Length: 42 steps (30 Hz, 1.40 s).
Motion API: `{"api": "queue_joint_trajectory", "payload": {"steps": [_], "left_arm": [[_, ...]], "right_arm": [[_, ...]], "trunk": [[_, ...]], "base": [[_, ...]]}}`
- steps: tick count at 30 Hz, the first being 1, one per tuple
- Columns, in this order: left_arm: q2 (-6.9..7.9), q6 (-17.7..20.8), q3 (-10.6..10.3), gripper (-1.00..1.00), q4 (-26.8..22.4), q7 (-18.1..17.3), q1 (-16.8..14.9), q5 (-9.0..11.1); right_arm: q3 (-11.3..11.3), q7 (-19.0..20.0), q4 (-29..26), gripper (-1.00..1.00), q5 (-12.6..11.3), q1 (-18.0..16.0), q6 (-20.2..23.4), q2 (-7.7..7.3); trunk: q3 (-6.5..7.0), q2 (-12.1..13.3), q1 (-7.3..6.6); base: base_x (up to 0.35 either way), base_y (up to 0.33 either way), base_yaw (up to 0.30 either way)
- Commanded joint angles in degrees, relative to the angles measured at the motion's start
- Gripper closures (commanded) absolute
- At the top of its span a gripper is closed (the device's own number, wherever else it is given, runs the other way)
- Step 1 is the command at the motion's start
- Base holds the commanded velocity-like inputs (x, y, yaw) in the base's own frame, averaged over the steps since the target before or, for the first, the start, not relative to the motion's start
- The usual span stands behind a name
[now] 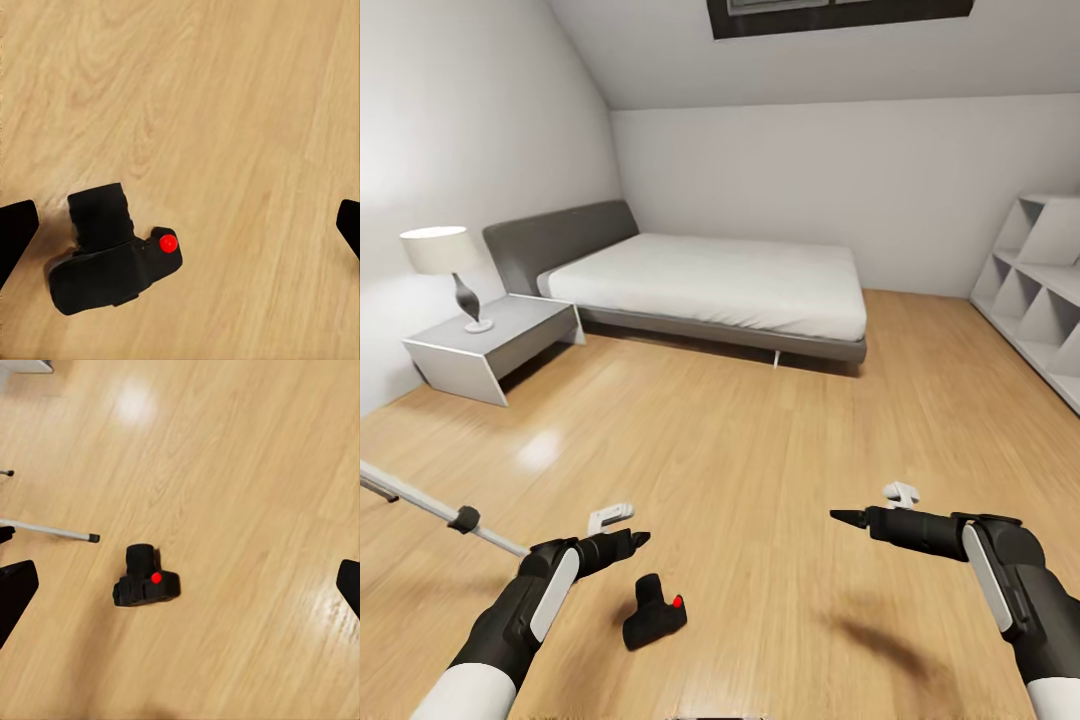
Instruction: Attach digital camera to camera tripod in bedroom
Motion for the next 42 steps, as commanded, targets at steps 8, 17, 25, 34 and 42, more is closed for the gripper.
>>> {"api": "queue_joint_trajectory", "payload": {"steps": [8, 17, 25, 34, 42], "left_arm": [[-0.05, -0.01, 0.05, -1.00, -0.05, 3.05, -0.02, 0.15], [-0.08, -0.10, -0.01, -1.00, -0.05, 5.19, -0.02, 0.21], [-0.08, -0.10, -0.03, -1.00, -0.05, 5.33, -0.02, 0.26], [-0.15, -0.10, -0.04, -1.00, -0.05, 5.35, -0.02, 0.30], [-0.17, -0.10, -0.04, -1.00, -0.05, 5.35, -0.02, 0.30]], "right_arm": [[-0.08, 0.19, 0.05, -1.00, -0.29, -0.04, 0.37, -0.07], [-0.08, 0.22, 0.06, -1.00, -0.28, -0.03, 0.36, -0.08], [-0.08, 0.15, 0.06, -1.00, -0.28, -0.03, 0.33, -0.08], [-0.08, 0.08, 0.06, -1.00, -0.28, -0.03, 0.28, -0.08], [-0.08, 0.05, 0.06, -1.00, -0.28, -0.03, 0.28, -0.08]], "trunk": [[-1.83, -0.13, 0.19], [-3.82, -0.25, 0.42], [-5.60, -0.36, 0.63], [-7.59, -0.48, 0.86], [-9.36, -0.59, 1.07]], "base": [[0.000, 0.000, 0.000], [0.000, 0.000, 0.000], [0.000, 0.000, 0.000], [0.000, 0.000, 0.000], [0.000, 0.000, 0.000]]}}
